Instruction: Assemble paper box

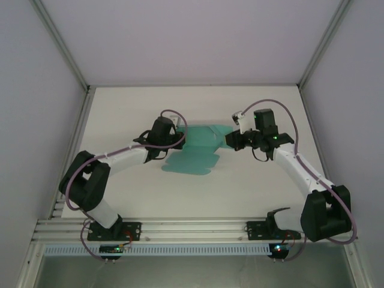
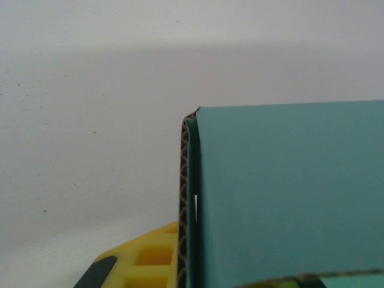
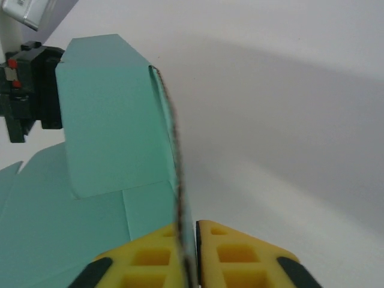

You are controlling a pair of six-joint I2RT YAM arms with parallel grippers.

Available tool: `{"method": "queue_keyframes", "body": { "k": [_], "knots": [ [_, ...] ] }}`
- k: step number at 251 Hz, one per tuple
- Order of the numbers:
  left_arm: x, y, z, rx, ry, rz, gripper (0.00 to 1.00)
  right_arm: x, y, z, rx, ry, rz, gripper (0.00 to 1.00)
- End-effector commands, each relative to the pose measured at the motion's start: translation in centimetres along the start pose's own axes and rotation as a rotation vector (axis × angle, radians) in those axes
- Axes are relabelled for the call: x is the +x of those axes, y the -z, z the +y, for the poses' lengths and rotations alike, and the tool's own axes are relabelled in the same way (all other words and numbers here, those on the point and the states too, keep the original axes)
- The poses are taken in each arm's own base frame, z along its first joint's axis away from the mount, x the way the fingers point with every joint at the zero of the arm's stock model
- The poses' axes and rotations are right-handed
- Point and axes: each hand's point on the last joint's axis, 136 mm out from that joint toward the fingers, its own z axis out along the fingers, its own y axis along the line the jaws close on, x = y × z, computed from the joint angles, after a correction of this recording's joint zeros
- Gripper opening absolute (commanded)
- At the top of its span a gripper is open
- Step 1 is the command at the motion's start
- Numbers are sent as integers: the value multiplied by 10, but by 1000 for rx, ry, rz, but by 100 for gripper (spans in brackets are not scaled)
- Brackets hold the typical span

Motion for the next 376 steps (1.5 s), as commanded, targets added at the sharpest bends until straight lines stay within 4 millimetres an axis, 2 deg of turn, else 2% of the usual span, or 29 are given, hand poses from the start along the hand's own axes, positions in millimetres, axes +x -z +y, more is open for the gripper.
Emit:
{"method": "queue_keyframes", "body": {
  "k": [1,49,82,109,157,205,226,255,276,298,314,329,356,363,376],
  "knots": [
    [-21,16,-19,52,-16,-45,0,-6,5,-19,125,5,4,7],
    [-24,19,-20,42,-3,-52,0,-1,10,-59,452,47,36,0],
    [-27,18,-18,12,7,-52,0,-5,15,-81,725,56,34,0],
    [-31,14,-18,-1,21,-55,0,-11,16,-84,926,94,26,0],
    [-33,5,-18,-14,56,-46,0,-13,14,-82,1111,23,6,0],
    [-34,-2,-20,-7,66,-34,0,-8,-12,-73,1108,34,67,1],
    [-34,-2,-18,-22,64,-40,0,-14,-12,-65,1069,45,50,4],
    [-34,-2,-11,-52,53,-46,0,-17,-13,-45,907,43,38,15],
    [-32,-2,-9,-58,33,-54,0,-19,-10,-22,729,49,12,32],
    [-32,0,-6,-51,11,-75,0,-21,7,-2,565,37,-32,46],
    [-32,1,-6,-39,-1,-92,0,-24,28,7,474,12,-79,56],
    [-33,3,-6,-22,-9,-104,0,-25,47,15,382,7,-129,73],
    [-34,4,-5,-3,-12,-104,0,-25,85,0,398,-27,-239,95],
    [-35,4,-6,11,-15,-104,0,-23,92,-8,421,-45,-252,99],
    [-35,6,-10,34,-20,-107,0,-16,102,-26,460,-99,-240,99]
  ]
}}
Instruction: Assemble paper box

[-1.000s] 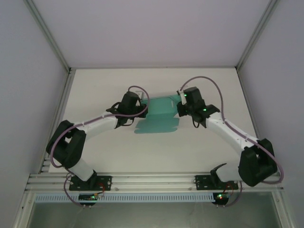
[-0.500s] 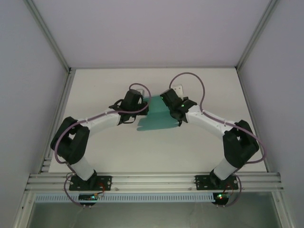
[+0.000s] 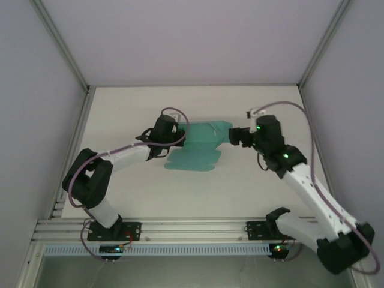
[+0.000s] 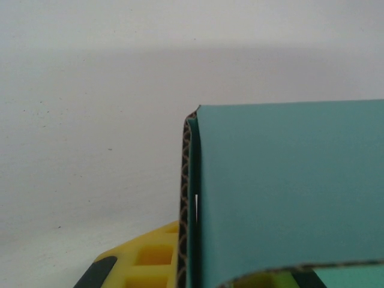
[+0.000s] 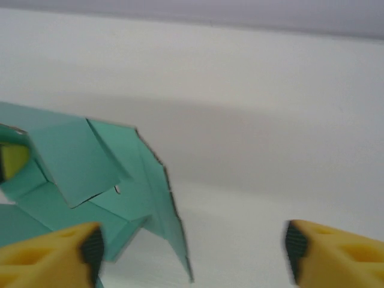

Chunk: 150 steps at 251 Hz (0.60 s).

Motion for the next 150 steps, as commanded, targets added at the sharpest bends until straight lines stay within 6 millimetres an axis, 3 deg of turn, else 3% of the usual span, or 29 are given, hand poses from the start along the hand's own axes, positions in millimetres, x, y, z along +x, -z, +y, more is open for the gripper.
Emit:
{"method": "queue_keyframes", "body": {
  "k": [1,22,45,72,102,150],
  "knots": [
    [-24,14,-18,96,-29,-76,0,18,2,-16,-40,-43,49,99],
    [-25,16,-23,124,-37,-79,0,30,-8,-32,-56,-125,124,99],
    [-25,18,-27,142,-46,-81,0,35,-27,-29,-159,-180,167,99],
    [-25,17,-27,147,-47,-82,0,28,-44,-6,-334,-162,182,84],
    [-25,16,-28,148,-44,-78,0,30,-43,33,-578,-101,219,73],
    [-26,14,-32,166,-44,-71,0,37,-44,67,-732,-53,232,66]
  ]
}}
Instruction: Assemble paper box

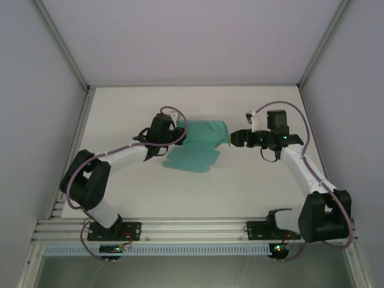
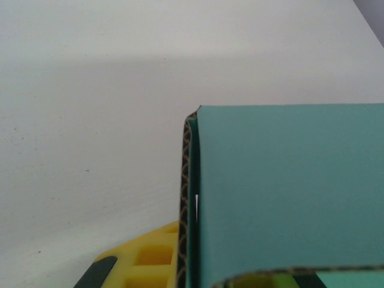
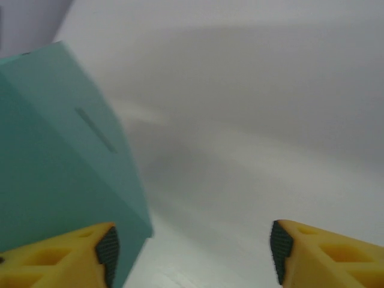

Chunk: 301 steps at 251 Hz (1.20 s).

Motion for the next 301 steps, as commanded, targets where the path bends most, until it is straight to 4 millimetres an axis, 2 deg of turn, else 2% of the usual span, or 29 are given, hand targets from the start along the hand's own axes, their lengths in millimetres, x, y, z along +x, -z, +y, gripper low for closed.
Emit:
{"method": "queue_keyframes", "body": {
  "k": [1,38,74,102,130,169,192,215,225,243,270,287,301],
  "knots": [
    [-17,6,-17,63,-18,-42,0,-13,-3,42,-191,115,-18,66],
    [-17,4,-19,73,-21,-36,0,-12,-21,53,-216,166,5,65],
    [-15,1,-14,44,-14,-29,0,-15,-36,63,-247,190,26,59],
    [-15,1,-13,32,-13,-29,0,-13,-52,61,-196,200,52,58],
    [-14,0,-14,14,-26,-26,0,-16,-68,48,-52,200,44,60],
    [-10,-2,-11,-55,-60,-11,0,-28,-80,27,198,195,-49,65],
    [-7,-5,-11,-65,-57,9,0,-29,-86,27,234,224,-83,69],
    [-3,-7,-15,-54,-60,21,0,-32,-90,20,280,225,-97,67],
    [-3,-7,-16,-50,-62,21,0,-33,-92,15,311,227,-103,63],
    [-1,-8,-21,-42,-69,28,0,-35,-95,9,385,232,-118,48],
    [-2,-7,-26,-38,-73,26,0,-39,-90,-15,578,211,-138,28],
    [-2,-7,-29,-35,-73,25,0,-39,-82,-33,719,182,-146,19],
    [-2,-6,-32,-40,-78,23,0,-38,-75,-46,828,170,-154,14]
  ]
}}
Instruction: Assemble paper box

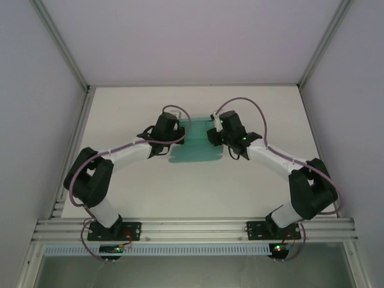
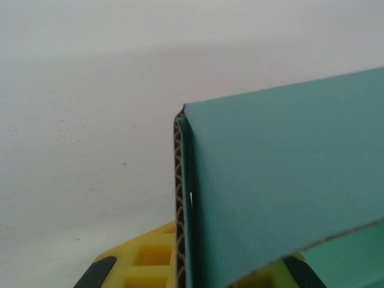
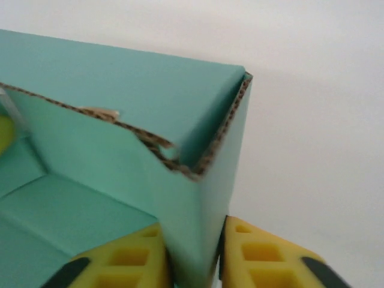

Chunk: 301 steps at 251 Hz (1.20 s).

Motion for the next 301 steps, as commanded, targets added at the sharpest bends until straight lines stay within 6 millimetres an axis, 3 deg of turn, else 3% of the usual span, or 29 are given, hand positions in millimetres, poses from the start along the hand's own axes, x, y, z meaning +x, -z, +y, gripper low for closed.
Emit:
{"method": "queue_keyframes", "body": {
  "k": [1,36,43,51,55,87,104,126,144,165,201,224,284,301],
  "knots": [
    [-7,6,-41,117,-45,-3,0,-11,0,-49,332,-53,-45,14],
    [-12,9,-41,65,-37,-2,0,4,8,-86,652,-79,19,12],
    [-13,10,-42,58,-34,-3,0,14,11,-93,720,-68,60,11],
    [-14,10,-41,50,-25,-4,0,24,11,-96,768,-43,100,11],
    [-14,10,-42,51,-20,-4,0,17,14,-98,794,-56,87,11],
    [-15,9,-43,52,1,2,0,22,5,-105,855,-75,102,12],
    [-15,8,-43,51,8,6,0,24,-5,-102,814,-111,91,12],
    [-14,6,-43,49,14,13,0,11,-15,-91,731,-123,19,18],
    [-14,6,-44,53,13,13,0,1,-33,-59,492,-52,-54,19],
    [-13,5,-45,66,4,10,0,-14,-33,-25,209,-44,-171,23],
    [-10,3,-47,80,-13,11,0,-28,-8,3,-78,-57,-269,40],
    [-8,1,-43,63,-21,10,0,-34,13,17,-185,-29,-316,64],
    [-12,3,-41,48,-37,-7,0,-43,62,6,-177,-32,-364,99],
    [-14,4,-38,36,-45,-14,0,-46,75,-3,-139,-42,-379,99]
  ]
}}
